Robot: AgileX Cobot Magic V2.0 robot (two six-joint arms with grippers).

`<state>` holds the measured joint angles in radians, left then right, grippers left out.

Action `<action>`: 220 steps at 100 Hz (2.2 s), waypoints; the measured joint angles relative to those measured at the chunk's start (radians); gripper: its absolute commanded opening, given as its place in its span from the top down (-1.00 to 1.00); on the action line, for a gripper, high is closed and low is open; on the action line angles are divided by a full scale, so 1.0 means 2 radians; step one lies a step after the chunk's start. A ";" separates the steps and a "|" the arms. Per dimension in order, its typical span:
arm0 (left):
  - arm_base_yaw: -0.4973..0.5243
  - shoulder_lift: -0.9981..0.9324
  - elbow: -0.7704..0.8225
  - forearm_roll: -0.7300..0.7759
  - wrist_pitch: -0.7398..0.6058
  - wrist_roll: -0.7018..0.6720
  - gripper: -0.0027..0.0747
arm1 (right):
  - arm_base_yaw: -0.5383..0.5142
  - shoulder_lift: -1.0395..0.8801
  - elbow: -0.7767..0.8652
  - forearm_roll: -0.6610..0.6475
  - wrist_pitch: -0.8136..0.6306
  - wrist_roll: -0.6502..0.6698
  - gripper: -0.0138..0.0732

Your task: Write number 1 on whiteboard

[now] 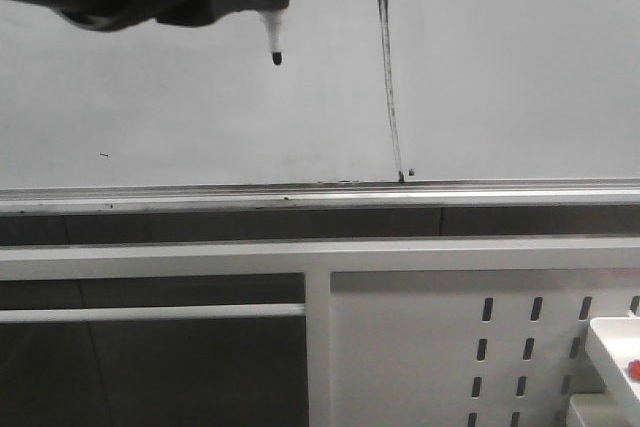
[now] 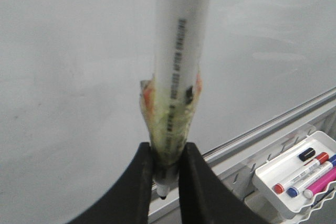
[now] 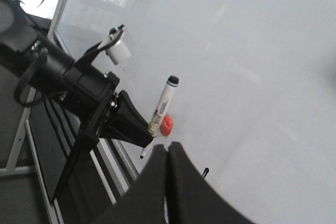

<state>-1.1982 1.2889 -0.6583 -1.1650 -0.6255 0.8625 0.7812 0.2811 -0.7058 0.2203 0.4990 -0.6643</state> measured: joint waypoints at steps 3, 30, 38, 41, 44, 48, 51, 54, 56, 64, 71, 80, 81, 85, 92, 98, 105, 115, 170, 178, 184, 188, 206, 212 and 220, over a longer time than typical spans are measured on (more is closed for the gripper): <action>0.000 0.007 -0.001 -0.001 -0.005 -0.005 0.98 | 0.000 -0.005 0.002 0.000 -0.001 0.009 0.84; 0.060 0.026 -0.006 0.006 0.040 -0.112 0.98 | 0.000 -0.012 0.020 0.000 0.006 0.032 0.84; 0.083 0.027 -0.013 0.010 0.078 -0.117 0.98 | 0.000 -0.012 0.026 0.000 0.006 0.032 0.84; 0.092 0.029 -0.018 0.011 0.087 -0.119 0.98 | 0.000 -0.012 0.027 0.000 0.006 0.033 0.84; 0.099 0.032 -0.023 0.012 0.095 -0.120 0.98 | 0.000 -0.012 0.030 0.000 0.006 0.033 0.84; 0.107 0.036 -0.030 0.013 0.106 -0.121 0.98 | 0.000 -0.012 0.032 0.000 0.006 0.037 0.84; 0.112 0.040 -0.035 0.014 0.110 -0.121 0.98 | 0.000 -0.012 0.034 0.000 0.006 0.040 0.84; 0.116 0.044 -0.040 0.014 0.115 -0.121 0.98 | 0.000 -0.012 0.036 0.000 0.005 0.043 0.84; 0.117 0.047 -0.044 0.014 0.116 -0.121 0.98 | 0.000 -0.012 0.037 0.000 0.004 0.044 0.84; 0.121 0.062 -0.058 0.015 0.125 -0.122 0.98 | 0.000 -0.012 0.041 0.000 0.004 0.047 0.84; 0.122 0.075 -0.070 0.016 0.130 -0.122 0.98 | 0.000 -0.012 0.043 0.000 0.004 0.051 0.84; 0.122 0.089 -0.081 0.016 0.134 -0.122 0.98 | 0.000 -0.012 0.043 0.000 0.004 0.052 0.84; 0.122 0.092 -0.083 0.016 0.135 -0.122 0.98 | 0.000 -0.012 0.043 0.000 0.004 0.052 0.84; 0.122 0.097 -0.085 0.016 0.136 -0.122 0.98 | 0.000 -0.012 0.043 0.000 0.004 0.052 0.84; 0.122 0.103 -0.087 0.015 0.139 -0.122 0.98 | 0.000 -0.012 0.043 0.000 0.004 0.053 0.84; 0.123 0.103 -0.087 0.014 0.142 -0.122 0.98 | 0.000 -0.012 0.043 0.000 0.004 0.054 0.84; 0.123 0.103 -0.087 0.014 0.143 -0.122 0.98 | 0.000 -0.012 0.043 0.000 0.004 0.054 0.84; 0.123 0.103 -0.087 0.014 0.145 -0.122 0.98 | 0.000 -0.012 0.043 0.000 0.004 0.054 0.84; 0.210 0.106 -0.112 -0.016 0.321 -0.122 0.98 | 0.000 -0.012 0.044 0.000 0.003 0.054 0.84; 0.213 0.107 -0.116 -0.016 0.326 -0.122 0.98 | 0.000 -0.012 0.050 0.000 -0.004 0.054 0.84; 0.214 0.108 -0.117 -0.015 0.329 -0.121 0.98 | 0.000 -0.012 0.060 0.000 -0.012 0.054 0.84; 0.214 0.109 -0.118 -0.015 0.329 -0.121 0.98 | 0.000 -0.012 0.066 0.000 -0.016 0.054 0.84; 0.214 0.109 -0.120 -0.002 0.330 -0.121 0.98 | 0.000 -0.012 0.084 0.000 -0.032 0.054 0.84; 0.214 0.109 -0.121 0.004 0.330 -0.121 0.98 | 0.000 -0.012 0.085 0.001 -0.037 0.054 0.84; 0.214 0.109 -0.122 0.006 0.330 -0.121 0.98 | 0.000 -0.012 0.085 0.001 -0.045 0.054 0.84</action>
<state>-0.7706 1.5066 -0.9030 -1.1526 0.0350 0.6212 0.7812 0.2575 -0.5363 0.2217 0.4099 -0.5558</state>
